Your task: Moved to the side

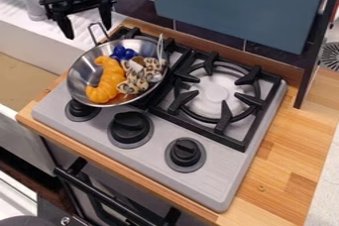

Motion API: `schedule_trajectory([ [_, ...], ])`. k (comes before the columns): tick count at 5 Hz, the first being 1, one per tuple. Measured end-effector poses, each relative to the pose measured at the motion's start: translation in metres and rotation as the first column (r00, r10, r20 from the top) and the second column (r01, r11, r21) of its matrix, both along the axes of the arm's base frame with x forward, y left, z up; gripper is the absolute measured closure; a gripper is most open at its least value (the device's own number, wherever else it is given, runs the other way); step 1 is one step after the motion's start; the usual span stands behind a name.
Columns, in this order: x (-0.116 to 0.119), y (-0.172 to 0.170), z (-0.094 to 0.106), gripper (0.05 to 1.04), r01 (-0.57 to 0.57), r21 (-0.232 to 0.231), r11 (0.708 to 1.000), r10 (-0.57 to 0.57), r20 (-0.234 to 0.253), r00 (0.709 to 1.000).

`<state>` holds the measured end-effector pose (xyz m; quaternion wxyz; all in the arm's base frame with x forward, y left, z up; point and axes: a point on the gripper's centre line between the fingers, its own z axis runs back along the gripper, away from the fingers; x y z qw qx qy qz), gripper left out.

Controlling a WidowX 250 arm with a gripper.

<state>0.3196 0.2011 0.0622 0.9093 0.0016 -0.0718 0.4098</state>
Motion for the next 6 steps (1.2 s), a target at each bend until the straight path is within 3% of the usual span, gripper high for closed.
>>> schedule_trajectory([
  [1,-0.007,-0.004,0.022,0.085,-0.003,-0.011,1.000,0.004,0.032,0.999],
  [2,-0.012,-0.017,0.030,0.085,0.002,0.004,1.000,-0.002,0.026,1.000],
  [4,-0.006,-0.070,0.052,0.085,0.216,0.034,0.976,-0.216,-0.006,0.976],
  [5,0.008,-0.090,0.064,0.085,0.294,0.031,0.955,-0.295,0.011,0.956],
  [6,0.007,-0.101,0.065,0.085,0.333,-0.004,0.943,-0.333,0.000,0.943],
])
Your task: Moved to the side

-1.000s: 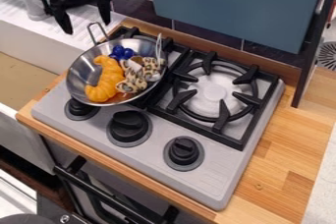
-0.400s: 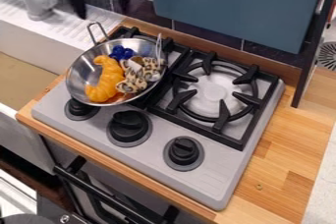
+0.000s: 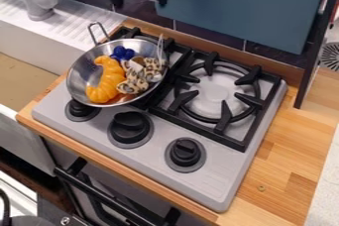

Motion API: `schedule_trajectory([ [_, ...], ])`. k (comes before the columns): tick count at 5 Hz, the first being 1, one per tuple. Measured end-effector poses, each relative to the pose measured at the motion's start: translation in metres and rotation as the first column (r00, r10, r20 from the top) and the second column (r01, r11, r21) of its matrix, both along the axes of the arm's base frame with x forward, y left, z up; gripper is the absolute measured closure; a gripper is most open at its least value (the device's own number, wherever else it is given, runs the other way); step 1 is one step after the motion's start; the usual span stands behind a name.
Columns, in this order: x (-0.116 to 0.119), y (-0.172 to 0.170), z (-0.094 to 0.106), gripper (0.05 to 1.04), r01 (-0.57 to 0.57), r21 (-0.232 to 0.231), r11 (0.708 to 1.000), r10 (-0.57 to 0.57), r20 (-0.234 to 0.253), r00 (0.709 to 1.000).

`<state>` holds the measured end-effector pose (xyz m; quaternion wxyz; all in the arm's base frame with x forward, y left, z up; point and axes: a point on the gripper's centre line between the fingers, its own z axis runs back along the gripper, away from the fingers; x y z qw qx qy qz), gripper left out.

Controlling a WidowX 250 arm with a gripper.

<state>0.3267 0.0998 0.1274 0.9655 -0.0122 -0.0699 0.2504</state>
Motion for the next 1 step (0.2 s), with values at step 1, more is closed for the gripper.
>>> schedule_trajectory([
  [1,-0.0011,-0.0058,0.0073,0.085,0.015,-0.024,1.000,-0.015,-0.024,1.000],
])
